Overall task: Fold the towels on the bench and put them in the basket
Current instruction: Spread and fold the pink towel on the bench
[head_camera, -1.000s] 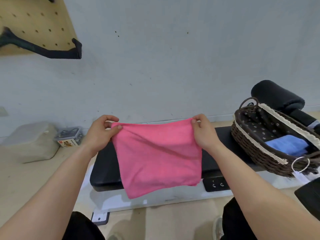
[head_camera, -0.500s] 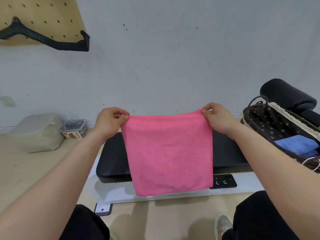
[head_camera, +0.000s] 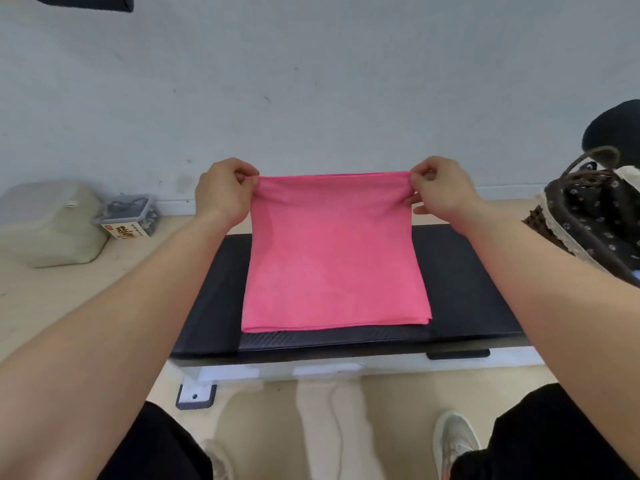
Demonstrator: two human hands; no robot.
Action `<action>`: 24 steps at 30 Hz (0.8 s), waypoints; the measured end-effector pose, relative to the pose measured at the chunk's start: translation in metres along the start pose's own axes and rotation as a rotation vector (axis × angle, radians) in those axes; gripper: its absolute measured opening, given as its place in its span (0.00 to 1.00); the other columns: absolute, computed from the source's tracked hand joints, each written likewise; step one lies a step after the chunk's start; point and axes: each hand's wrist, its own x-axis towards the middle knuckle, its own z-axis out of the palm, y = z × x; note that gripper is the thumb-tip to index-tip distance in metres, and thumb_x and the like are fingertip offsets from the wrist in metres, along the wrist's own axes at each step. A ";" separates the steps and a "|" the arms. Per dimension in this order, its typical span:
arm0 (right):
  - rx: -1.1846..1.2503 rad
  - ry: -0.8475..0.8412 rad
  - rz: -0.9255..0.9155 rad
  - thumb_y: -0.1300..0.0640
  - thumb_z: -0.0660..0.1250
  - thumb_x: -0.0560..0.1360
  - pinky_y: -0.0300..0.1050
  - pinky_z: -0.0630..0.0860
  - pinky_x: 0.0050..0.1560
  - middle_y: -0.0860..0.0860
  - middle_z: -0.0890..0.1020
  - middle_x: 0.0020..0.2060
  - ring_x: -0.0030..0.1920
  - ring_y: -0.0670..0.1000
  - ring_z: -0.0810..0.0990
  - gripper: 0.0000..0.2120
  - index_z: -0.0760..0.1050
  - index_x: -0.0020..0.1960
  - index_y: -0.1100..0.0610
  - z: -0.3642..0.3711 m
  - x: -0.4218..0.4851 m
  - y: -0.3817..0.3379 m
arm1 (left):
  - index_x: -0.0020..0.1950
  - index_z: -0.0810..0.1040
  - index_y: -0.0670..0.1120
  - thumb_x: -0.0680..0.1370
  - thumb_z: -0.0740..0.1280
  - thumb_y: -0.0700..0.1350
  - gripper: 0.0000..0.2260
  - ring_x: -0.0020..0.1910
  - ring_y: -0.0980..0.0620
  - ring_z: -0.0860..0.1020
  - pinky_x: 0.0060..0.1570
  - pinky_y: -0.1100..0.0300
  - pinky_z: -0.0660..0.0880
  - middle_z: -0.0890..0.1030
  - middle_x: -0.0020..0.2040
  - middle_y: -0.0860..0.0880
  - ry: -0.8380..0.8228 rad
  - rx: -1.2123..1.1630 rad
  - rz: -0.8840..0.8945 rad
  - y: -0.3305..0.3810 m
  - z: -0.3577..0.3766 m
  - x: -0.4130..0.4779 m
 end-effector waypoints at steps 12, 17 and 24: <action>-0.063 -0.197 -0.172 0.65 0.69 0.72 0.49 0.79 0.58 0.45 0.86 0.46 0.49 0.46 0.84 0.09 0.82 0.41 0.52 -0.021 -0.097 0.050 | 0.44 0.84 0.51 0.74 0.75 0.40 0.05 0.45 0.54 0.82 0.51 0.59 0.77 0.85 0.44 0.55 -0.225 -0.071 0.047 -0.041 -0.037 -0.109; -0.227 -0.297 -0.242 0.66 0.71 0.71 0.46 0.79 0.60 0.45 0.84 0.51 0.52 0.42 0.83 0.11 0.80 0.41 0.49 -0.020 -0.127 0.067 | 0.45 0.84 0.53 0.75 0.74 0.39 0.08 0.46 0.56 0.82 0.53 0.55 0.79 0.84 0.45 0.57 -0.280 0.034 0.112 -0.047 -0.039 -0.147; -0.386 -0.295 -0.347 0.63 0.71 0.72 0.51 0.79 0.60 0.47 0.83 0.54 0.54 0.46 0.82 0.14 0.76 0.39 0.43 -0.021 -0.134 0.069 | 0.45 0.80 0.56 0.73 0.71 0.36 0.13 0.45 0.57 0.77 0.49 0.56 0.77 0.78 0.45 0.57 -0.357 0.175 0.240 -0.041 -0.039 -0.162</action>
